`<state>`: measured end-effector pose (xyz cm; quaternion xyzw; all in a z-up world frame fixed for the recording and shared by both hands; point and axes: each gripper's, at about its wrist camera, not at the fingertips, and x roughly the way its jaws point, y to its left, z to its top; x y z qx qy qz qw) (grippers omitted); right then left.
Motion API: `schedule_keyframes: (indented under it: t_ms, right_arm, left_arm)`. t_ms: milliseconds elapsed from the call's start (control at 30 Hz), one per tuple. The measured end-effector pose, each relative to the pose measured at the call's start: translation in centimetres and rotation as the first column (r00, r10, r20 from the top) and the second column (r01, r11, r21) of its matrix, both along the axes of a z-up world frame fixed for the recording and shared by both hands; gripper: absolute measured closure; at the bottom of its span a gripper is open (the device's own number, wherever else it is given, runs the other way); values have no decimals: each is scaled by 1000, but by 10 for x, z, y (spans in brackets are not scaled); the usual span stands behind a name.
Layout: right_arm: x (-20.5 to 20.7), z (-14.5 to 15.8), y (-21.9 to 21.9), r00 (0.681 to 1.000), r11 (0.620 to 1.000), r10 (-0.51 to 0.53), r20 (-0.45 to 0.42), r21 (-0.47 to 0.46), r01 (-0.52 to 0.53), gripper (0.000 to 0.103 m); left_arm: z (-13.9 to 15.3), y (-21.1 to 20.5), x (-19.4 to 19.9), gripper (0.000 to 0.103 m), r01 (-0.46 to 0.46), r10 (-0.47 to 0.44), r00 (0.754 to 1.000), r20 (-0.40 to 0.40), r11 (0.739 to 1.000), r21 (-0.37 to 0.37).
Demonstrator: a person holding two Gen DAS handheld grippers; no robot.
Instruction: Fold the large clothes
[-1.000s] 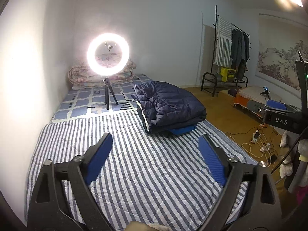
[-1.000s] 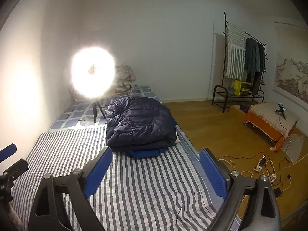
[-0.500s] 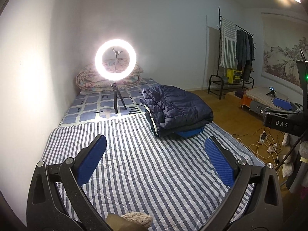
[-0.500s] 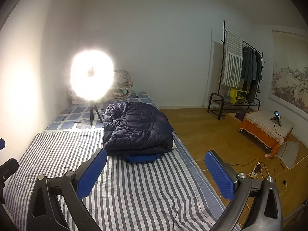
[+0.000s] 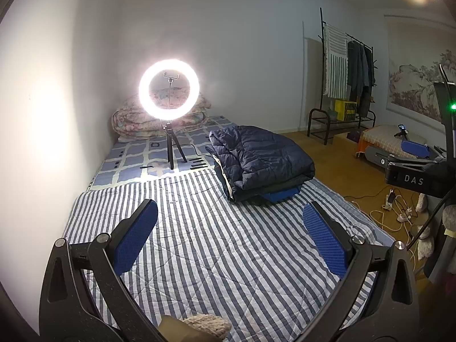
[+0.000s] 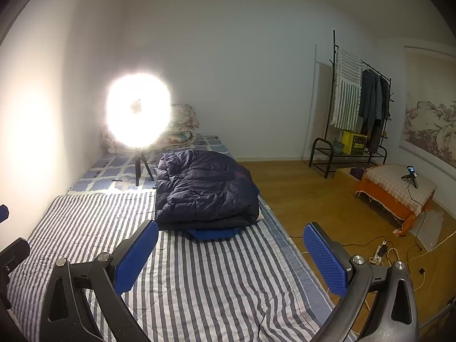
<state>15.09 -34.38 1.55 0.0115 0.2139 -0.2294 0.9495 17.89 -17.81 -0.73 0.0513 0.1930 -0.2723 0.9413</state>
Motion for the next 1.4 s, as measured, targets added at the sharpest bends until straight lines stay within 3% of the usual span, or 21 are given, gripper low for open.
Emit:
schedule_keyframes:
  t_ms: [1400]
  right_arm:
    - [2,-13,-7,999,1000,24,-29,2,-24,0]
  left_arm:
    - [-7,14,11,0,9,-10,1000,25,999,32]
